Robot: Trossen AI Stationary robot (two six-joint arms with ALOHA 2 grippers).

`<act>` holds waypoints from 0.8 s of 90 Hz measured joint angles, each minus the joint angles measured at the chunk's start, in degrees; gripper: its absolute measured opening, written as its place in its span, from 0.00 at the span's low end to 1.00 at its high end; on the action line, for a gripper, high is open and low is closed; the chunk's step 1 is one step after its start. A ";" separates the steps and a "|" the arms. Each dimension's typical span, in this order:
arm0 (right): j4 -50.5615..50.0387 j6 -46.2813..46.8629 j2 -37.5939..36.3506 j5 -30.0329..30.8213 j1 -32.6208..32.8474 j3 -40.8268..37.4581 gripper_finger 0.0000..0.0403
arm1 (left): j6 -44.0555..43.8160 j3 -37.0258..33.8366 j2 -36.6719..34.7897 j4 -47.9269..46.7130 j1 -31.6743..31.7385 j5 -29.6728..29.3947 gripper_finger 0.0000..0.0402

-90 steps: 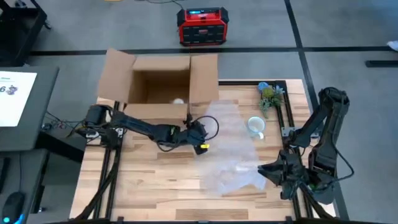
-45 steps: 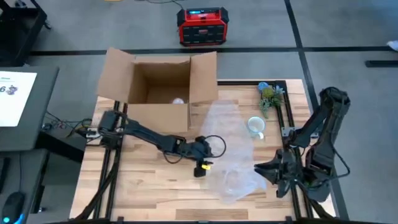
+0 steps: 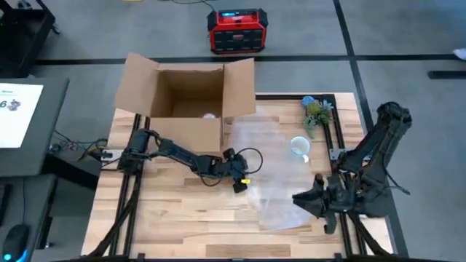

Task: Wrap mug
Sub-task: Wrap the green mug with bubble wrap

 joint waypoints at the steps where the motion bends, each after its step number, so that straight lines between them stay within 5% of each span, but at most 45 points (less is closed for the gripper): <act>1: 0.34 -0.72 0.00 -0.59 -0.01 0.00 0.17 | 0.01 -0.01 0.00 -0.02 -0.01 -0.07 0.40; 19: -4.65 -5.22 -0.22 -8.93 2.02 0.00 0.17 | -0.16 -0.07 0.05 -0.60 -0.01 -0.78 0.40; 50: -36.71 29.76 5.64 -28.00 1.18 0.02 0.17 | -1.69 -0.15 0.15 -1.99 -0.01 -3.30 0.40; 72: -38.84 29.93 15.57 -40.92 -1.46 0.00 0.17 | -2.10 -0.19 0.20 -1.98 -0.35 -3.68 0.40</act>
